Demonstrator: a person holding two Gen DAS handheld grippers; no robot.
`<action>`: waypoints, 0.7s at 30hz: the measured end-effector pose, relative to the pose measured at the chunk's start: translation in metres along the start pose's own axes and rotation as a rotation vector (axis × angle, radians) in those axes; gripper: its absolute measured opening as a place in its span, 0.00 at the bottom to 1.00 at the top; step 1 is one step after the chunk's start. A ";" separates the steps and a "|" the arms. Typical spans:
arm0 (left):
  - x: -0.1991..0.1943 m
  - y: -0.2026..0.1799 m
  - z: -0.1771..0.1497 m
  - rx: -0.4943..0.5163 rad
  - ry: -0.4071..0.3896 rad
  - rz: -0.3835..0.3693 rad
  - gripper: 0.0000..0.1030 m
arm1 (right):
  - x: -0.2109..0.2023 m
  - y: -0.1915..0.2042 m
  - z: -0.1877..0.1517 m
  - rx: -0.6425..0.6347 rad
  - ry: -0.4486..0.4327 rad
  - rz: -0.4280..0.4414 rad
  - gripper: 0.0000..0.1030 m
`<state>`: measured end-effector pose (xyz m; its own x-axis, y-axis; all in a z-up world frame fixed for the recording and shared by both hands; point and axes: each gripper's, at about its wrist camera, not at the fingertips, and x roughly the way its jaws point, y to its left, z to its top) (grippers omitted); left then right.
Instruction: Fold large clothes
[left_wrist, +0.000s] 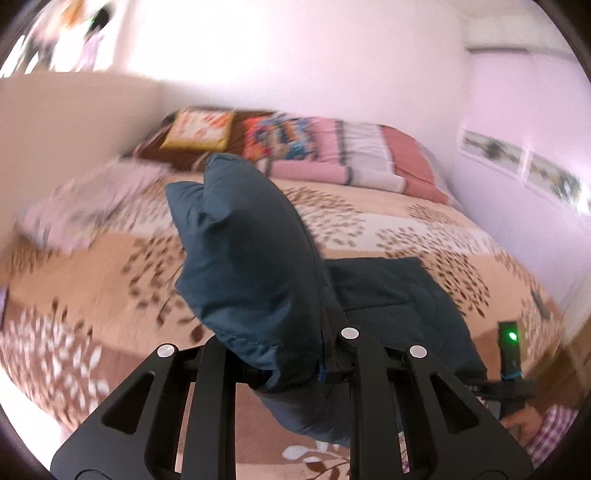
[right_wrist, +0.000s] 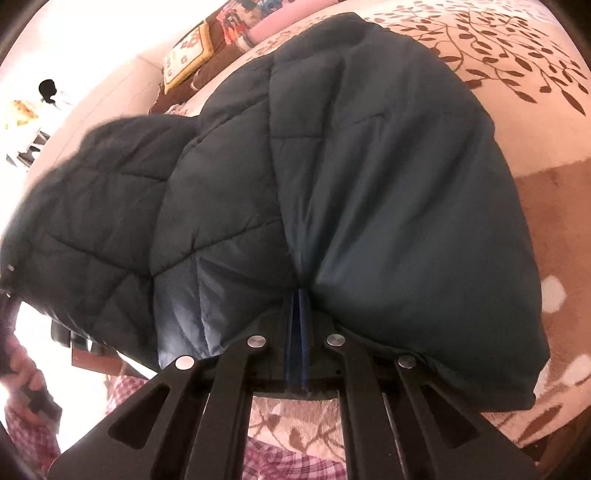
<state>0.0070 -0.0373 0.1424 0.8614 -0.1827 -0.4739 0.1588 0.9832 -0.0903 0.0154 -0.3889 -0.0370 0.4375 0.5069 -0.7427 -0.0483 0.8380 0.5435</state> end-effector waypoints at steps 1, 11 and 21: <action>-0.001 -0.014 0.003 0.041 -0.010 -0.013 0.17 | 0.000 -0.001 -0.001 -0.005 -0.002 0.007 0.05; 0.039 -0.165 -0.020 0.339 0.027 -0.287 0.17 | -0.005 -0.018 -0.010 0.021 0.001 0.084 0.03; 0.081 -0.210 -0.077 0.472 0.157 -0.390 0.20 | -0.009 -0.071 -0.026 0.265 0.022 0.324 0.00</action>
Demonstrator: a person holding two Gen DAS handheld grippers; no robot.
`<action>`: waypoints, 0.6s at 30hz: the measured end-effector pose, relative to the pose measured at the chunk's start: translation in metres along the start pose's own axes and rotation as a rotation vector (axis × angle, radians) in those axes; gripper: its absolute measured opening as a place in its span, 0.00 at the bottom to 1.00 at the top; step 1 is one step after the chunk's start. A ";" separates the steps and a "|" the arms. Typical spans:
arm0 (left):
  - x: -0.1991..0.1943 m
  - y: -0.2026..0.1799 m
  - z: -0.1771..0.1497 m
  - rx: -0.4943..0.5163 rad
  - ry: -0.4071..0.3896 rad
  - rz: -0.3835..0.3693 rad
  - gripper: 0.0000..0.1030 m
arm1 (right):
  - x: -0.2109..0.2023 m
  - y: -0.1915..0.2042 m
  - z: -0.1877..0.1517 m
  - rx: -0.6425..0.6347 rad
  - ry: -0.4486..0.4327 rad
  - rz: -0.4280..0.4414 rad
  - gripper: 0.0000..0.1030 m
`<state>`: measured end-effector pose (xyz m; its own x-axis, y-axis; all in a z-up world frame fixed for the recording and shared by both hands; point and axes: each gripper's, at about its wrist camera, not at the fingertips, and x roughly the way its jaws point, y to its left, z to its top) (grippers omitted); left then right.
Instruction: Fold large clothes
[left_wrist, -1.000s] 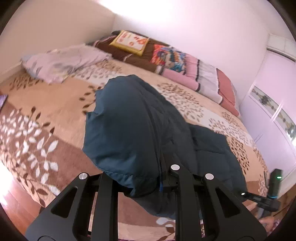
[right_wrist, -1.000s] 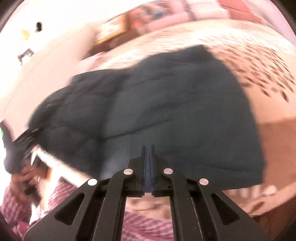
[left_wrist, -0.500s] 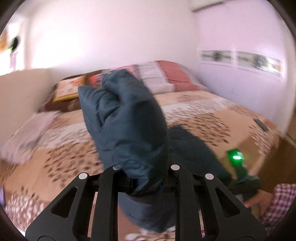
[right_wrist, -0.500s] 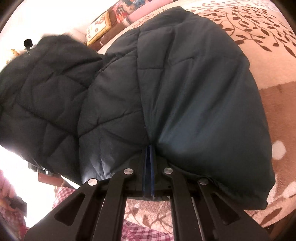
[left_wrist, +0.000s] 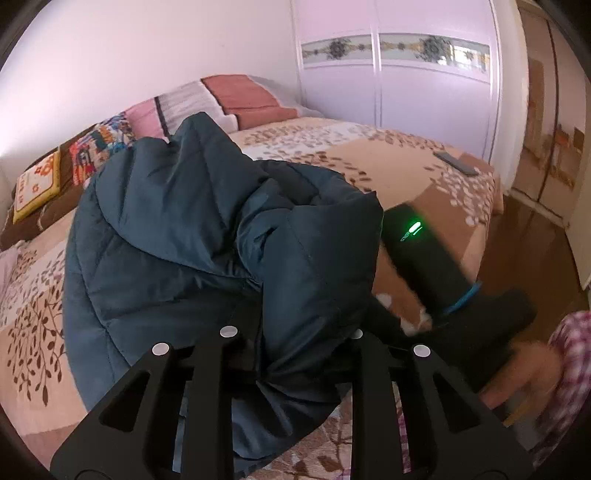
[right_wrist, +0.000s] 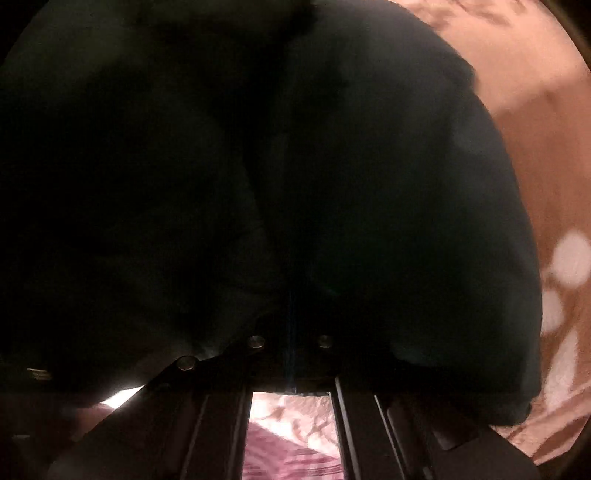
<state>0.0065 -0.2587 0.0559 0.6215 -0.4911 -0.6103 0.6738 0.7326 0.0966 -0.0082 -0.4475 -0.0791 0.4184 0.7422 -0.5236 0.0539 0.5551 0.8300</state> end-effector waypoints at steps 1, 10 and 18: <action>0.001 -0.001 -0.003 0.003 0.006 -0.007 0.21 | -0.006 -0.008 -0.003 0.037 0.001 0.045 0.00; 0.028 -0.013 -0.022 0.024 0.051 -0.031 0.24 | -0.085 -0.041 -0.032 0.086 -0.107 0.006 0.00; 0.034 -0.016 -0.028 0.006 0.062 -0.038 0.25 | -0.129 -0.017 -0.037 0.015 -0.227 -0.224 0.01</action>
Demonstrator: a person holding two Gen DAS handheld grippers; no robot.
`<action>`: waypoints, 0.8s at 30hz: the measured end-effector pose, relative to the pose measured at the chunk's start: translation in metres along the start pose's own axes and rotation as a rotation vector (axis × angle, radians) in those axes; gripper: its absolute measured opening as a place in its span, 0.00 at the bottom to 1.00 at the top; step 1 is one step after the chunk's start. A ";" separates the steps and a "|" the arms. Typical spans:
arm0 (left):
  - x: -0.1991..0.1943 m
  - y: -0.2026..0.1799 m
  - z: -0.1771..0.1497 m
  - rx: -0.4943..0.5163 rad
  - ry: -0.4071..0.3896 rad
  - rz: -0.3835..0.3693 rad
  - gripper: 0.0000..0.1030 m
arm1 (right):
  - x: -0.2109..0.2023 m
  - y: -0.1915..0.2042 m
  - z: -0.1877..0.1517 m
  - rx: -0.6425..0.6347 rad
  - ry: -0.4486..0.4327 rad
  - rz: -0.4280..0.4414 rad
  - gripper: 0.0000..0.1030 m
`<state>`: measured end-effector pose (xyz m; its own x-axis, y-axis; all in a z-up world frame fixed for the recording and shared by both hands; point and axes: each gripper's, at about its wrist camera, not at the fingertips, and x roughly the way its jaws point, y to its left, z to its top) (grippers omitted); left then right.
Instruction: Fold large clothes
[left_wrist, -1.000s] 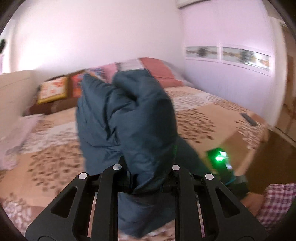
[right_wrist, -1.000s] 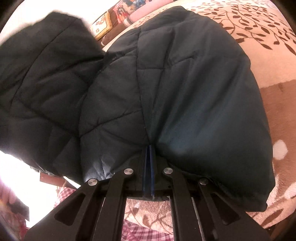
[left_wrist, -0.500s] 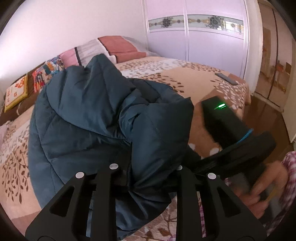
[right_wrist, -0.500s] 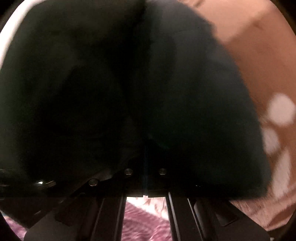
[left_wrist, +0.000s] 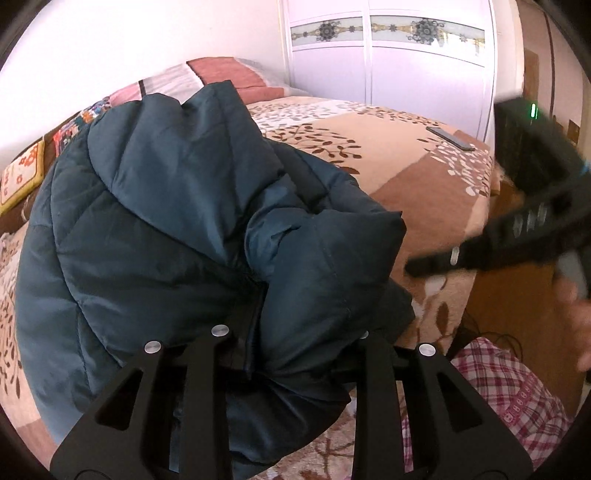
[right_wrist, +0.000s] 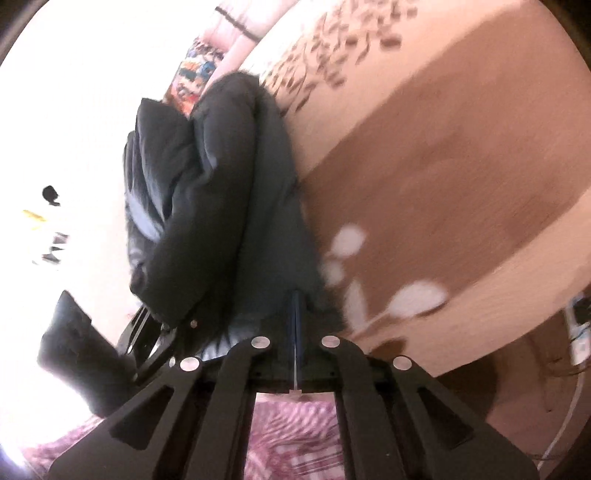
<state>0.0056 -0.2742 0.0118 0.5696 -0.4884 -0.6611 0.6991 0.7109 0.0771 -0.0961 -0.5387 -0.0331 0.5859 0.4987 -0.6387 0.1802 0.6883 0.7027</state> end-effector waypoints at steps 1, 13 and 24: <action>-0.001 0.000 0.000 -0.005 0.002 -0.004 0.26 | -0.006 0.006 0.005 -0.017 -0.020 -0.013 0.01; -0.007 -0.003 0.009 -0.028 0.021 -0.110 0.64 | 0.029 0.122 0.064 -0.224 0.061 0.110 0.01; -0.039 -0.002 0.011 -0.095 0.027 -0.237 0.75 | 0.093 0.133 0.107 -0.217 0.169 -0.150 0.00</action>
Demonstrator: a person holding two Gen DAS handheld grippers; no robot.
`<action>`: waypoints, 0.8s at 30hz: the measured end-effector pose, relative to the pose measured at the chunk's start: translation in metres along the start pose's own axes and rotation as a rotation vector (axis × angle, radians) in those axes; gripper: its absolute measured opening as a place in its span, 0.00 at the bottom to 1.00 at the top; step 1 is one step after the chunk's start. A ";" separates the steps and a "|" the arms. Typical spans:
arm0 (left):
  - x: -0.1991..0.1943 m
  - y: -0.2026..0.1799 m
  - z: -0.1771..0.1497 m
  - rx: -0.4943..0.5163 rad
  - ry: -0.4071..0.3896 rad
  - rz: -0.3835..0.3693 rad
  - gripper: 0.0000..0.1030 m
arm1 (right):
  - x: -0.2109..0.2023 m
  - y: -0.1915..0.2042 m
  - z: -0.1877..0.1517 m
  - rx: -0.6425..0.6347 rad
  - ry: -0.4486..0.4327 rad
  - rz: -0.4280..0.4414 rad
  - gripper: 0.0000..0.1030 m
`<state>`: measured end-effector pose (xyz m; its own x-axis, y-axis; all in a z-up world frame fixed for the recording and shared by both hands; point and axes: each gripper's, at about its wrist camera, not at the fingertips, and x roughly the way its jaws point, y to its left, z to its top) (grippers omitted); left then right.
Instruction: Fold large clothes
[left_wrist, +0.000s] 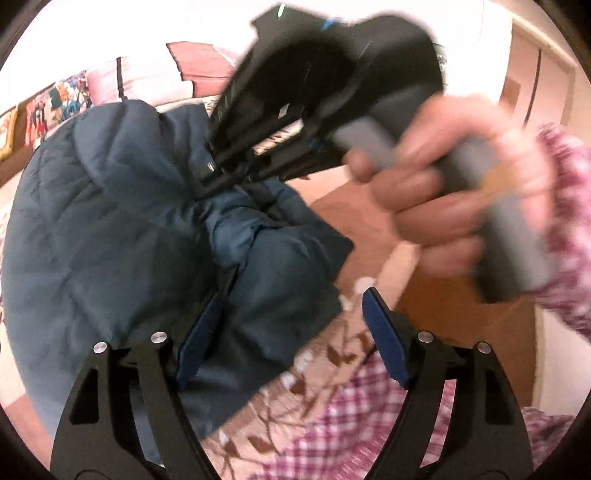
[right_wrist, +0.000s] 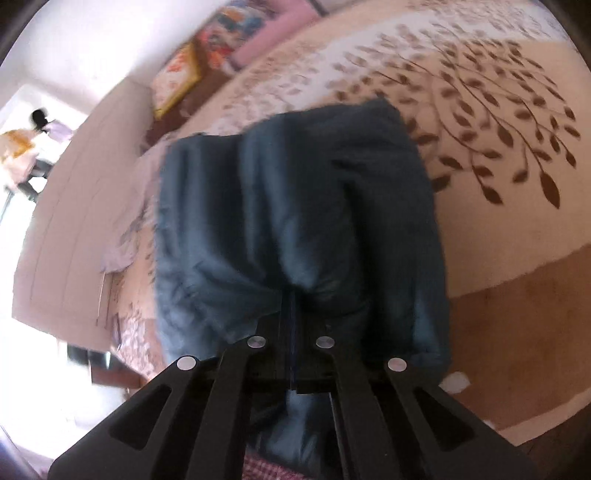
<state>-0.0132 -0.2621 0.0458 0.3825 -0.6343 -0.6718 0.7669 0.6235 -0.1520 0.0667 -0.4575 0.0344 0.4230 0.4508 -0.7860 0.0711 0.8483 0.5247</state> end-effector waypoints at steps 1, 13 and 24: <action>-0.005 0.001 -0.001 -0.007 0.000 -0.011 0.75 | 0.001 -0.004 -0.001 -0.006 -0.009 -0.034 0.00; -0.069 0.058 -0.014 -0.236 -0.096 0.116 0.75 | 0.020 -0.054 -0.018 0.076 -0.035 -0.144 0.00; -0.043 0.059 -0.021 -0.173 -0.031 0.248 0.75 | -0.009 -0.032 -0.031 -0.001 -0.158 -0.205 0.00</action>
<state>0.0047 -0.1890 0.0502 0.5648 -0.4655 -0.6814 0.5503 0.8278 -0.1094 0.0328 -0.4805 0.0147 0.5359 0.2203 -0.8151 0.1693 0.9177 0.3593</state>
